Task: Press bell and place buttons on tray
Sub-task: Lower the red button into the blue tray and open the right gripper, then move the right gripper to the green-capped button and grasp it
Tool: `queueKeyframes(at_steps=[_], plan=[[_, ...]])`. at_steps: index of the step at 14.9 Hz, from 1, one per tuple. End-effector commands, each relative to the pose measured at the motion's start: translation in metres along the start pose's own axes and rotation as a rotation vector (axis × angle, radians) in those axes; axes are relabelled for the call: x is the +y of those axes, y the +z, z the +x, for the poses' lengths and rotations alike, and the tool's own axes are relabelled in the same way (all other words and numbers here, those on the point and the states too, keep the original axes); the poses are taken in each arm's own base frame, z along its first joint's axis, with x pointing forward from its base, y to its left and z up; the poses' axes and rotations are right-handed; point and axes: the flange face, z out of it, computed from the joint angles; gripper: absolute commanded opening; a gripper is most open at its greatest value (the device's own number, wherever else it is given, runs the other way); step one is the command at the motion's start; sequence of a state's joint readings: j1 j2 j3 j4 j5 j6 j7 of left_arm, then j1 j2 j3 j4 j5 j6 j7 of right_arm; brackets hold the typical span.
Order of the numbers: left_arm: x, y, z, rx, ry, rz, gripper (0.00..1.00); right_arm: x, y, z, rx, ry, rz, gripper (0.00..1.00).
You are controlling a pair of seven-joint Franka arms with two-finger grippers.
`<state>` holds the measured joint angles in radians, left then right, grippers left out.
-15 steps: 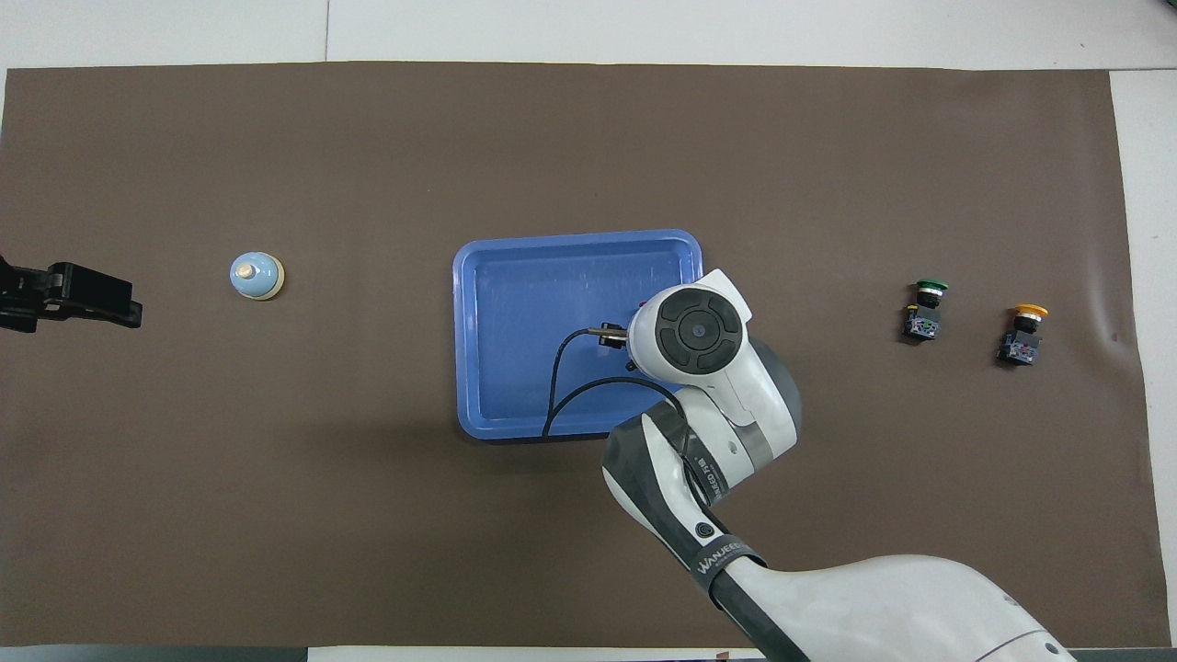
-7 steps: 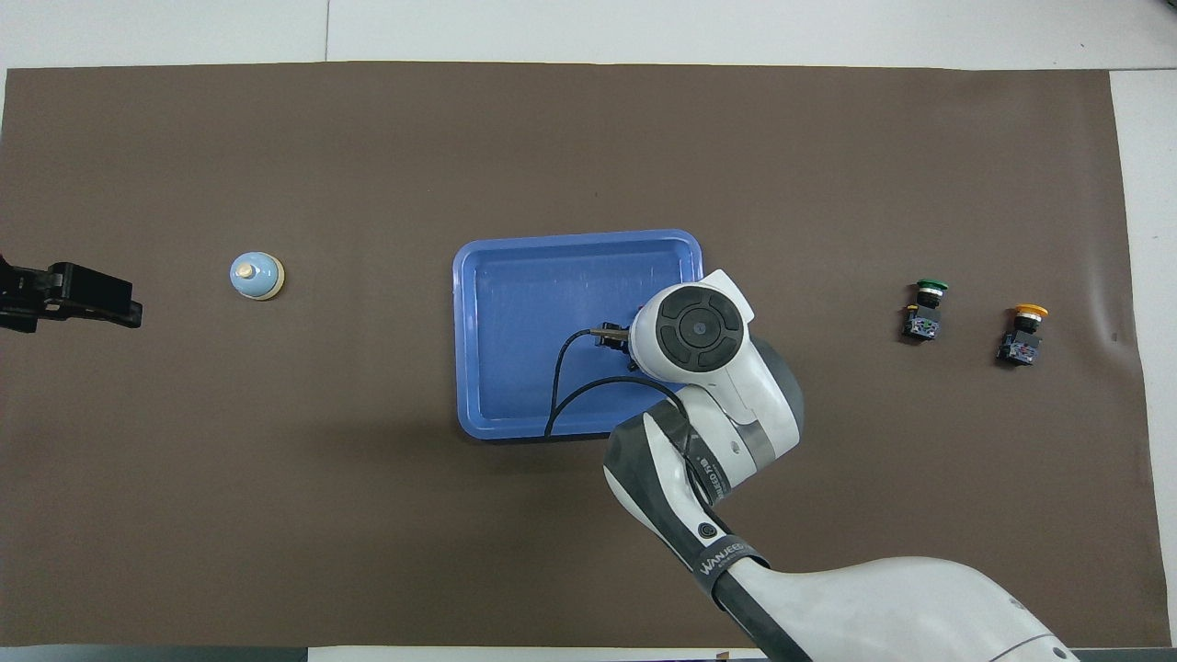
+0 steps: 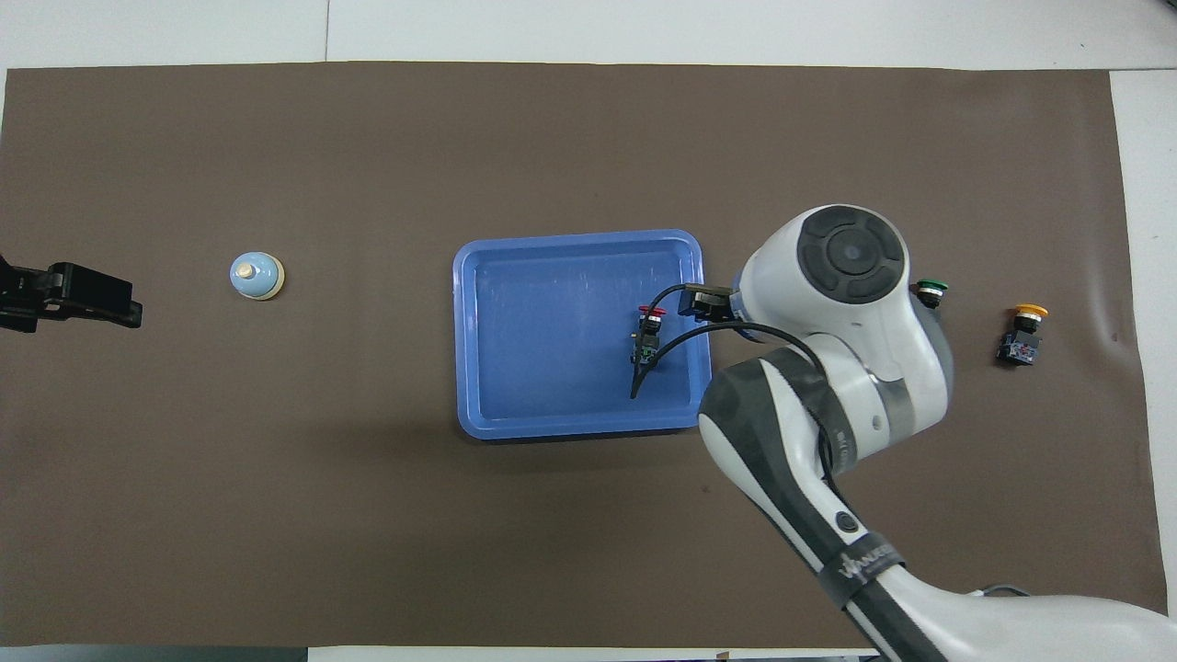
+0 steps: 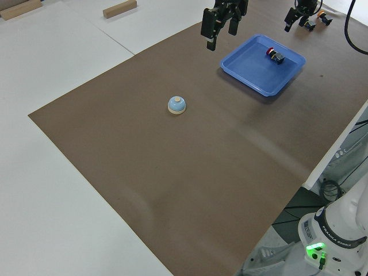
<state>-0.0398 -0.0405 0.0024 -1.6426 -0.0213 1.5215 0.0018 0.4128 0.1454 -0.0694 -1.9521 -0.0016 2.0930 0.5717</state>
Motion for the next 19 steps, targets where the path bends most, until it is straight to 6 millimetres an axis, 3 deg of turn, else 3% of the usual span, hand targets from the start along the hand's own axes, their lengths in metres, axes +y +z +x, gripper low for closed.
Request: queueKeyframes(at_steps=[1, 7, 10, 13, 16, 19], plan=[[-0.001, -0.004, -0.004, 0.001, -0.008, -0.004, 1.0, 0.068, -0.007, 0.023, -0.037, -0.001, -0.004, 1.0], [-0.001, -0.004, -0.004, 0.001, -0.008, -0.005, 1.0, 0.174, 0.016, 0.049, -0.042, -0.007, -0.013, 1.0], [-0.001, -0.004, -0.004, 0.001, -0.007, -0.003, 1.0, 0.218, 0.053, 0.045, 0.018, -0.008, 0.001, 1.0], [-0.001, -0.004, -0.004, 0.001, -0.007, -0.003, 1.0, 0.234, 0.073, 0.04, 0.04, 0.005, 0.005, 1.0], [-0.001, -0.004, -0.004, 0.001, -0.008, -0.005, 1.0, 0.249, 0.096, 0.048, 0.068, -0.016, 0.004, 1.0], [-0.001, -0.004, -0.004, 0.001, -0.008, -0.005, 1.0, 0.25, 0.111, 0.05, 0.071, -0.017, 0.003, 1.0]])
